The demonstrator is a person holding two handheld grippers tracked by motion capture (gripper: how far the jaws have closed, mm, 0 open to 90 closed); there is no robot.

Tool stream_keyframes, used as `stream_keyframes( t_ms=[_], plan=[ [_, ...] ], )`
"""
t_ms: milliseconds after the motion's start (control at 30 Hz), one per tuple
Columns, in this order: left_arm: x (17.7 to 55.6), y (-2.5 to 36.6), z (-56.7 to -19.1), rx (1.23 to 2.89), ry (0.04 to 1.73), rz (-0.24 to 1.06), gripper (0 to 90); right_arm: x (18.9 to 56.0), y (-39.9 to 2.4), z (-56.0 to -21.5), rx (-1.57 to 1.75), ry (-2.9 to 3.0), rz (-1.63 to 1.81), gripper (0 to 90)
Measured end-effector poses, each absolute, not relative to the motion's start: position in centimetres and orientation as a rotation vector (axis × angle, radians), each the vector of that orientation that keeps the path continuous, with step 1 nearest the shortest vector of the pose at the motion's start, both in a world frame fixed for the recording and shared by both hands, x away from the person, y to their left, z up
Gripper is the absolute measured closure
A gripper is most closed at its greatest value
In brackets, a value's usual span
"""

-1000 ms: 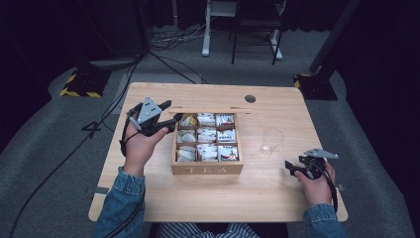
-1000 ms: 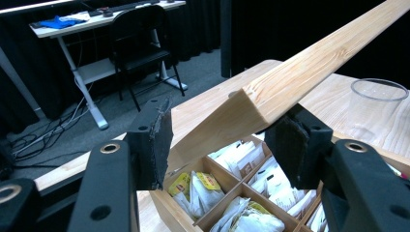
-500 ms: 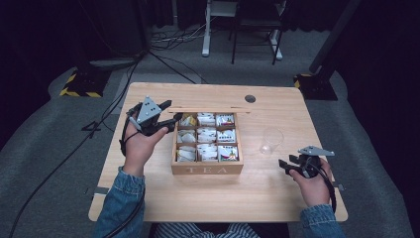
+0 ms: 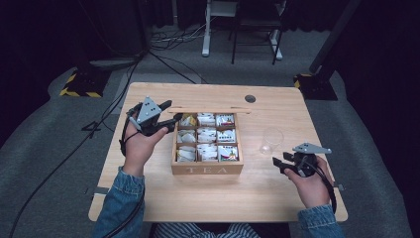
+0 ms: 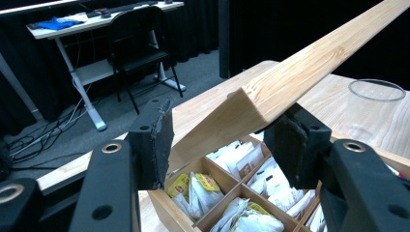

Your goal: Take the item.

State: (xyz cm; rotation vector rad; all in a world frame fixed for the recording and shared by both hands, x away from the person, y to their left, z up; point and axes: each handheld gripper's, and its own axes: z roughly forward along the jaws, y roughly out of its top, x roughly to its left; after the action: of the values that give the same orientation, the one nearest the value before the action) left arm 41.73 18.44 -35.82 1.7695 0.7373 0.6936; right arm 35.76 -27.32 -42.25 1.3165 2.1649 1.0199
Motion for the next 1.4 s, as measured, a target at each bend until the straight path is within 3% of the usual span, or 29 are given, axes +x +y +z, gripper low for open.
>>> stream_keyframes(
  t_ms=[433,1400],
  plan=[
    [41.7,18.5,-35.9,1.773,0.736,0.682,44.7,36.1,-22.6,-39.8,1.176,2.235,1.071,51.1],
    [42.2,18.7,-35.6,1.77,0.73,0.659,44.6,39.6,-12.1,-39.1,1.007,2.411,1.167,51.9]
  ],
)
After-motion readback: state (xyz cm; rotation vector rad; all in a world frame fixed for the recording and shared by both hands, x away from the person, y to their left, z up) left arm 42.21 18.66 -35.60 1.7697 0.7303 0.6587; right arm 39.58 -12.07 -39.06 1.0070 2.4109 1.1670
